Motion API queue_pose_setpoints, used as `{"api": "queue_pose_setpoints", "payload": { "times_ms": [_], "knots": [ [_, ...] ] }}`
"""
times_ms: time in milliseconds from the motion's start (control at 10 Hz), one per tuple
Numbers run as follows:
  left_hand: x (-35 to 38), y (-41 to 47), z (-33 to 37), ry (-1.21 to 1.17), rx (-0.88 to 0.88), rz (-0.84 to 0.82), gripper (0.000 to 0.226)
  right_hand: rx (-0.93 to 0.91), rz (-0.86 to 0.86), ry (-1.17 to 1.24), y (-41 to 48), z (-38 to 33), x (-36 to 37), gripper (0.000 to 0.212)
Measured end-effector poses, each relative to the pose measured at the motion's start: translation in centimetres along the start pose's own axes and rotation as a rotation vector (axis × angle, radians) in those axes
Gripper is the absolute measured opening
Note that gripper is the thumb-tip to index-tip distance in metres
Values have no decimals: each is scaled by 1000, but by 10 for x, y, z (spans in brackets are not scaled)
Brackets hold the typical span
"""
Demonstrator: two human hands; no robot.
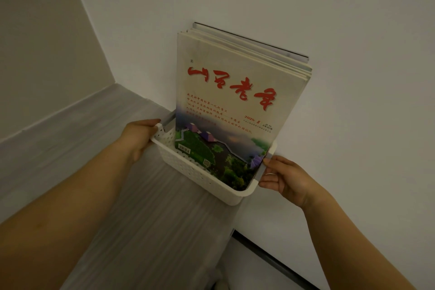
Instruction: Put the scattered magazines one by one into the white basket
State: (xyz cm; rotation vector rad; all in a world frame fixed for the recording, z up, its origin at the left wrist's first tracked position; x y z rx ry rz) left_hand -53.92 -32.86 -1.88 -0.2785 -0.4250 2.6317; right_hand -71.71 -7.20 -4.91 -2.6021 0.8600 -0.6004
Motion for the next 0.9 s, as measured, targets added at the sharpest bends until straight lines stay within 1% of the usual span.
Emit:
{"api": "queue_pose_setpoints", "payload": {
  "times_ms": [300, 600, 700, 800, 900],
  "knots": [
    [3, -2, 0, 31, 47, 49, 37, 25, 1, -19, -4, 0, -1, 9],
    [4, -3, 3, 74, 79, 30, 37, -28, 42, -10, -6, 1, 0, 11],
    [3, -12, 0, 117, 85, 24, 38, -50, 102, -18, -15, 0, -5, 13],
    [-11, -28, -9, 221, 149, 66, 38, -76, 201, -1, -34, 13, -14, 12],
    [-29, -53, -24, 256, 177, 100, 32, -91, 325, 22, -59, 34, -19, 14]
  ]
}}
Point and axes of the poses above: each hand's wrist, its own y-axis towards the middle knuckle, its own x-axis out of the palm, z = x × y, the point moved 7 cm from there along y, towards the middle knuckle, and after that the axes turned 1 degree about x, right-handed, at the moved point
